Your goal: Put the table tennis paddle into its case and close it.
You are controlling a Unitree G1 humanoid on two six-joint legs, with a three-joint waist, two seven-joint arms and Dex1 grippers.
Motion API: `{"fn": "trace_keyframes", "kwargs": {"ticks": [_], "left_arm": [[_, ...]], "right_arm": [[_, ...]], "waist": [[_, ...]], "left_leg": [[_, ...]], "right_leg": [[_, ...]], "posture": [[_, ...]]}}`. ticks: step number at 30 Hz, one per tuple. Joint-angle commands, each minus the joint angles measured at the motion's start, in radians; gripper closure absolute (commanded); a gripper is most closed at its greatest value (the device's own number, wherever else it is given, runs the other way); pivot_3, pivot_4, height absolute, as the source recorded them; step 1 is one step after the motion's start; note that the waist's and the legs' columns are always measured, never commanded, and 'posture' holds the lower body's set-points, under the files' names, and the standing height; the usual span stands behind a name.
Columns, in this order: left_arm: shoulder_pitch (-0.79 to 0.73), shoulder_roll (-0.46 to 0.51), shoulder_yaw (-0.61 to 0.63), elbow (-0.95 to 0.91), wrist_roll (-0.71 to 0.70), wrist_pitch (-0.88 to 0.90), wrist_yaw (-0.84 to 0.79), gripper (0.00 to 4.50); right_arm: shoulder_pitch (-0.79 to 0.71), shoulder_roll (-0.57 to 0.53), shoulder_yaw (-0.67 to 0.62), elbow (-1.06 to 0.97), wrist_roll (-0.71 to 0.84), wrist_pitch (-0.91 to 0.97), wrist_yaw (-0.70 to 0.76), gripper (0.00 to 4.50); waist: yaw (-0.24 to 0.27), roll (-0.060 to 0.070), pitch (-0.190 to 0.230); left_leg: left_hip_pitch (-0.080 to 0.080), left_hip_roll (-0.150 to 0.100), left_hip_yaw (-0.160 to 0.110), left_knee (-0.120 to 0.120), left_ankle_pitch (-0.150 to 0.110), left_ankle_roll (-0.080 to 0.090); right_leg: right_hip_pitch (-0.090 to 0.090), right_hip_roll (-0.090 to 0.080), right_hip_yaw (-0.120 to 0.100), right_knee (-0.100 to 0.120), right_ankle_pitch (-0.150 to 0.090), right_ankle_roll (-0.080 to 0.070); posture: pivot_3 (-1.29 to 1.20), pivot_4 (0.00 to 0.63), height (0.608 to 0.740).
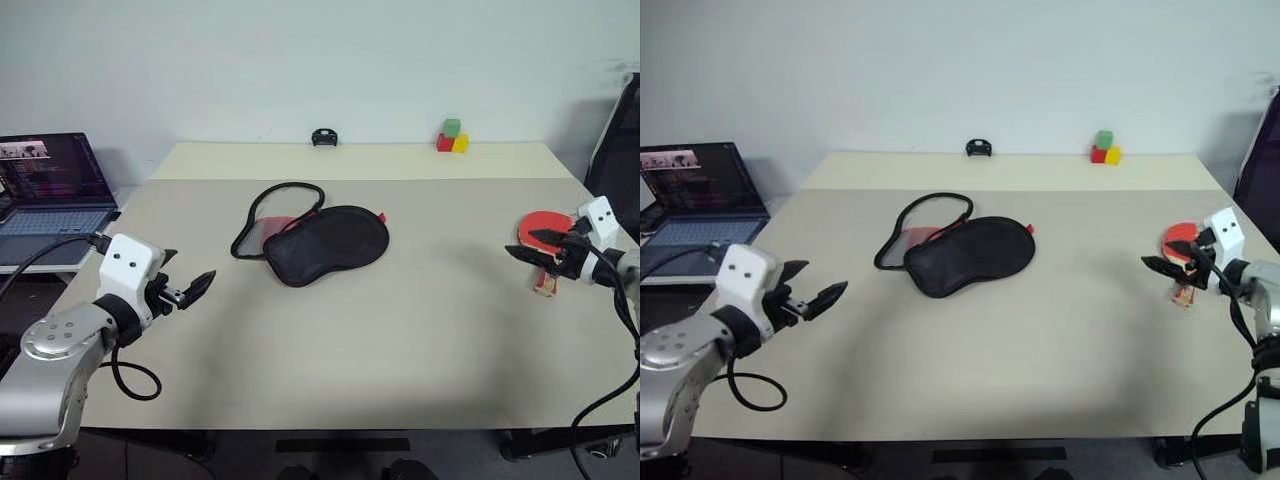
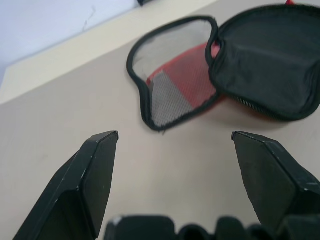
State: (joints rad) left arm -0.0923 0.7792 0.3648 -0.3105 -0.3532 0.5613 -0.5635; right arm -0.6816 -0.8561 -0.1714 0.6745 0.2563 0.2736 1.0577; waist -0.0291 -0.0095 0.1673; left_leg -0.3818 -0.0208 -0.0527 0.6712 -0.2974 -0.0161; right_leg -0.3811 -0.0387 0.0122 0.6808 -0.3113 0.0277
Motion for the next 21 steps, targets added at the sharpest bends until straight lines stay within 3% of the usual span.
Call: {"fn": "trace_keyframes", "kwargs": {"ticks": [1,12,21], "left_arm": [[-0.035,0.01,-0.017,0.049,0.027,-0.053,-0.017,0.51],[-0.01,-0.013,-0.026,0.153,0.053,-0.094,-0.021,0.51],[0.026,0.0,-0.006,0.182,0.044,-0.114,-0.078,0.51]], "right_arm": [[0.007,-0.046,-0.008,-0.059,0.0,0.002,0.029,0.87],[0.064,-0.145,-0.174,0.119,0.034,-0.005,-0.063,0.87],[0.285,-0.126,-0.193,-0.031,0.07,0.032,0.01,0.87]], "waist": [[0.0,0.0,0.0],[0.003,0.0,0.0],[-0.001,0.0,0.0]], "left_leg": [[0.0,0.0,0.0,0.0,0.0,0.0],[0.0,0.0,0.001,-0.001,0.0,0.0],[0.002,0.0,0.002,-0.001,0.0,0.0]], "right_leg": [[0.0,0.0,0.0,0.0,0.0,0.0],[0.0,0.0,0.0,-0.001,0.0,0.0],[0.0,0.0,0.002,0.0,0.0,0.0]], "posture": [[0.0,0.15,0.74],[0.0,0.15,0.74],[0.0,0.15,0.74]]}}
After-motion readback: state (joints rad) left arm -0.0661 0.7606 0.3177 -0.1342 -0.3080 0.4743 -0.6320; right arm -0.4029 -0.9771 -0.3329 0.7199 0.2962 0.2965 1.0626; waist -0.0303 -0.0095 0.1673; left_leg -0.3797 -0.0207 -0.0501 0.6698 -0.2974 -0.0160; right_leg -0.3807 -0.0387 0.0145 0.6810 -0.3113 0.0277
